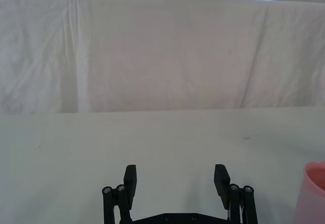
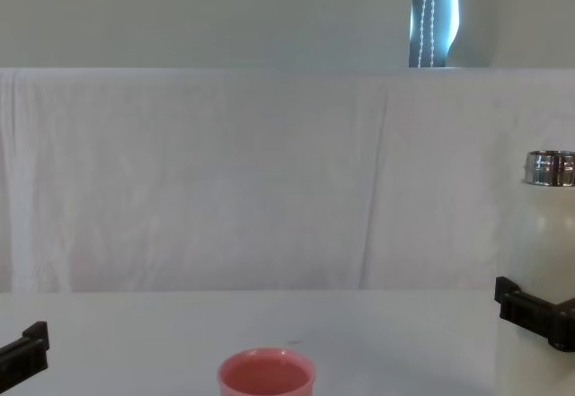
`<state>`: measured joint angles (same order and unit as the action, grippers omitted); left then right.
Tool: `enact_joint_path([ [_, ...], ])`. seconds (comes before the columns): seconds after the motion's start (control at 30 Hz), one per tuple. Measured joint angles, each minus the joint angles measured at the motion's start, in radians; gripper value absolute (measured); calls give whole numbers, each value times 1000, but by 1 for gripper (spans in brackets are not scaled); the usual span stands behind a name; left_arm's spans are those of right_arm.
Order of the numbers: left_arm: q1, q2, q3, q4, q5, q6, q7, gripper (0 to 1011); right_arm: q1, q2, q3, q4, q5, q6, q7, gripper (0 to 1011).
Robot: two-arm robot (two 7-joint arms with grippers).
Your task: Grasp the thermos with one hand and pour water into the cup lid.
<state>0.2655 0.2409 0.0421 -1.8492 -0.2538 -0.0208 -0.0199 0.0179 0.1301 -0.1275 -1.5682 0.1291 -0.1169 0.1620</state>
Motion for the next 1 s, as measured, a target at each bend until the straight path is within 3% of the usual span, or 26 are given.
enact_joint_path([
  [1.0, 0, 0, 0, 0, 0, 0, 0, 1001, -34, 14, 9, -39, 17, 15, 9, 1003],
])
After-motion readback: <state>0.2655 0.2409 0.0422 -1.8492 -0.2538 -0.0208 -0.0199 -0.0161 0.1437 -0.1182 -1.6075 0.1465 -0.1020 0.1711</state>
